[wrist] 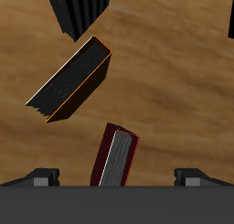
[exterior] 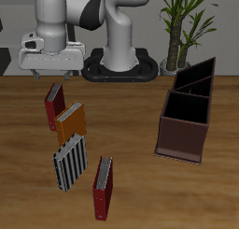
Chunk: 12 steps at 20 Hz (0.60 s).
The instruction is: Place the right red book into the left desk caddy's front compartment
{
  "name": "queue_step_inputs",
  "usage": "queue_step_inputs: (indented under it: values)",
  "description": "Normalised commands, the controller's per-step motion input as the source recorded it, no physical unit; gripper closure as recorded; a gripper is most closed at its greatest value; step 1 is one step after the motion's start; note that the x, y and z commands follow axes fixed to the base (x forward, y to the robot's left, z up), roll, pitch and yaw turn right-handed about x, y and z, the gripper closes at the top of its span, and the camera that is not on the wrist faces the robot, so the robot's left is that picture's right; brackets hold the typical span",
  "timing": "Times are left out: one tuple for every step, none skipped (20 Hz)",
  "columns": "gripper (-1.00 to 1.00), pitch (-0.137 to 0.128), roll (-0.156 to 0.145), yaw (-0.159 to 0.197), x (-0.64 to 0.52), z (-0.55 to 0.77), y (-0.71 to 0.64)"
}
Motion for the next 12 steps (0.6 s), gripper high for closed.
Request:
queue_step_inputs:
  values:
    - [-1.00, 0.004, 0.092, -0.006, -0.14, -0.38, 0.11]
    - [-1.00, -0.058, 0.016, 0.039, -0.18, -0.25, 0.05]
    - [-1.00, -0.039, 0.041, -0.049, -0.19, -0.26, 0.07]
    - [-1.00, -0.134, 0.104, 0.113, -0.28, -0.30, -0.07]
    - [-1.00, -0.075, -0.077, -0.009, -0.11, -0.27, -0.13]
    - [-1.00, -0.034, 0.019, -0.052, -0.21, -0.27, -0.11]
    - [-1.00, -0.041, 0.039, -0.026, -0.16, -0.26, -0.12]
    - [-1.00, -0.032, -0.023, -0.018, -0.16, -0.28, -0.15]
    - [-1.00, 0.000, 0.000, 0.000, 0.09, -0.01, 0.07]
    - [-1.00, -0.015, 0.005, -0.030, -0.16, -0.23, -0.20]
    - [-1.00, 0.004, -0.026, -0.029, -0.02, -0.11, -0.09]
    - [-1.00, -0.001, -0.106, -0.125, -0.17, -0.19, -0.38]
